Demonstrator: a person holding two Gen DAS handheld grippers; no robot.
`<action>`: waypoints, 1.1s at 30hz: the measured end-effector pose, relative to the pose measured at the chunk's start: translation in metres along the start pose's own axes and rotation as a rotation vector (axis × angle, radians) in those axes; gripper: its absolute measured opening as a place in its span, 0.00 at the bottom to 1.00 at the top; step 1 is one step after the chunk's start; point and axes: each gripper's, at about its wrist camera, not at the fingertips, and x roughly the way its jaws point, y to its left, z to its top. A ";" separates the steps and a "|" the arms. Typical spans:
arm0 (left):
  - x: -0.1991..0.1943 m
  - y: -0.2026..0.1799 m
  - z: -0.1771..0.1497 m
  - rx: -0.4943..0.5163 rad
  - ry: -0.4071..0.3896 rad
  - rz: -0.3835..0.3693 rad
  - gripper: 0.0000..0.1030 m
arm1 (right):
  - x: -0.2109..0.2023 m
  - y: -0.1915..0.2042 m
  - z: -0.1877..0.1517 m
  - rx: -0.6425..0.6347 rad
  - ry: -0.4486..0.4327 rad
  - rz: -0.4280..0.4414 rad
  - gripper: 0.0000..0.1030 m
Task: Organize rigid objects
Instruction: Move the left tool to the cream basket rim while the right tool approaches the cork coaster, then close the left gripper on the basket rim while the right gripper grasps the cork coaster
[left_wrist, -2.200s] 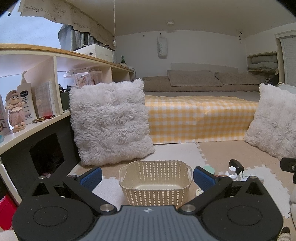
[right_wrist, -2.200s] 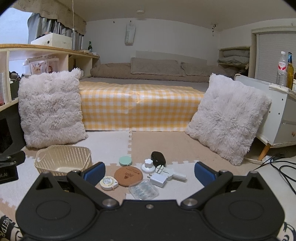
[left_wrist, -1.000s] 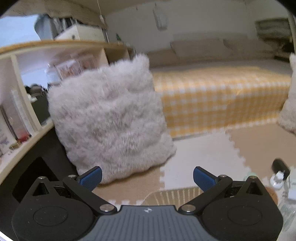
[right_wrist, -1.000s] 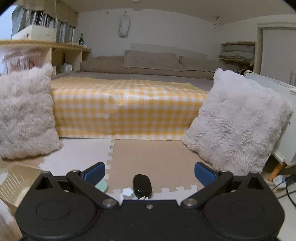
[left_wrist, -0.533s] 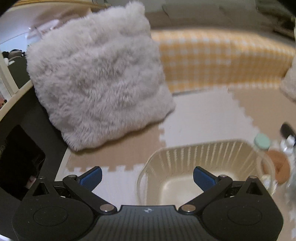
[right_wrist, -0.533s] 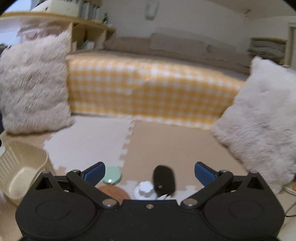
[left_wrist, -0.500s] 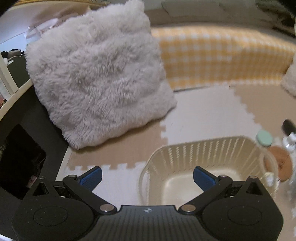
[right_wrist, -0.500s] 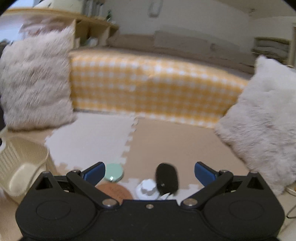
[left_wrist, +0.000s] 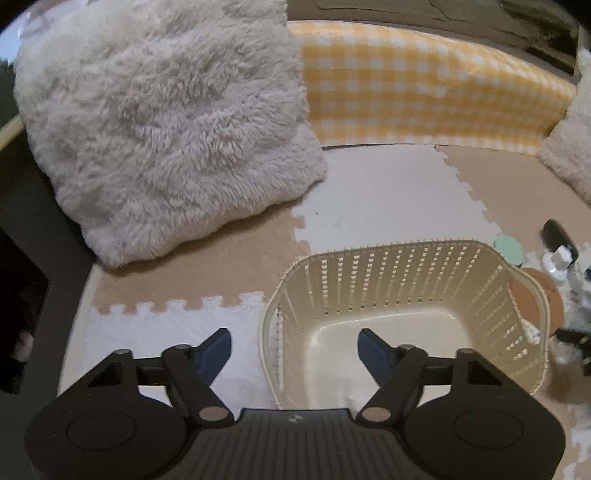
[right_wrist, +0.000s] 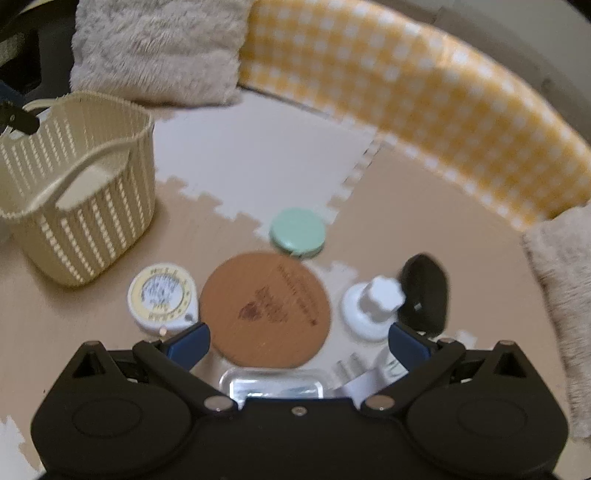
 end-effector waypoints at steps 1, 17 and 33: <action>0.001 0.004 -0.001 -0.018 0.005 -0.013 0.64 | 0.003 0.000 0.000 0.001 0.010 0.016 1.00; 0.005 0.034 -0.006 -0.183 0.013 -0.087 0.12 | 0.039 -0.015 0.001 0.141 0.040 0.125 1.00; 0.002 0.037 -0.004 -0.218 -0.004 -0.069 0.05 | 0.035 -0.012 0.013 0.154 0.019 0.107 0.94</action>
